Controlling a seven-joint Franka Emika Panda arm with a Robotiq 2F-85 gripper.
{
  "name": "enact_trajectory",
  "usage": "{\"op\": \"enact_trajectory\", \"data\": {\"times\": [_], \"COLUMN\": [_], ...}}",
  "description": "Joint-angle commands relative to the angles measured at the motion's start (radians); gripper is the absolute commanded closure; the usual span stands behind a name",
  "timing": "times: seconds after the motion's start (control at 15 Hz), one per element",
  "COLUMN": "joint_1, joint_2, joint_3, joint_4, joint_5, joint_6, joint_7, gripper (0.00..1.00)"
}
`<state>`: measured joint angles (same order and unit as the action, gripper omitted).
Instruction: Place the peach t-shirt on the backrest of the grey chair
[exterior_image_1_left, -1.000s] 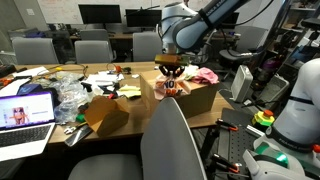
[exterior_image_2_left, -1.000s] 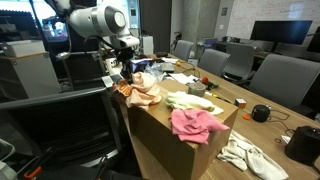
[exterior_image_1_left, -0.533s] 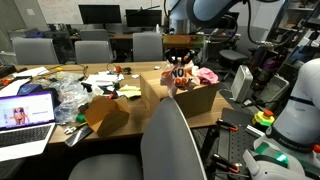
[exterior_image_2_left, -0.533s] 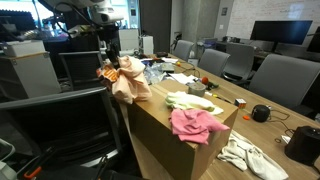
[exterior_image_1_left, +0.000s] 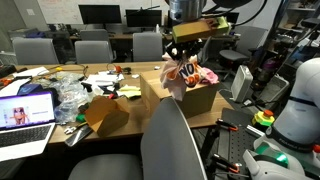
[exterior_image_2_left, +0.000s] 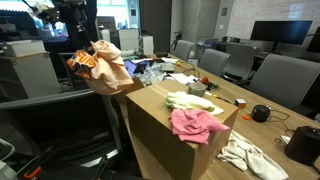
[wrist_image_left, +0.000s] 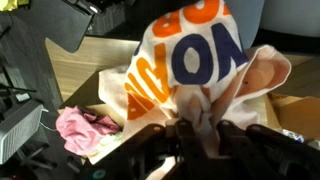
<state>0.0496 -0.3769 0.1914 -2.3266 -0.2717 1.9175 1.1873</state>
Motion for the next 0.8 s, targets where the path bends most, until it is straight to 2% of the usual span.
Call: {"op": "enact_trajectory", "data": {"times": [0.0, 0.33, 0.73], "joint_1": [0.052, 0.118, 0.161], "joint_2": [-0.048, -0.084, -0.077], "joint_3": [0.062, 0.12, 0.134], "joint_4": [0.03, 0.031, 0.016], "joint_5": [-0.023, -0.003, 0.056], "joint_6": [-0.062, -0.063, -0.049], "joint_7": [-0.096, -0.226, -0.352], "gripper": [0.95, 0.95, 0.95]}}
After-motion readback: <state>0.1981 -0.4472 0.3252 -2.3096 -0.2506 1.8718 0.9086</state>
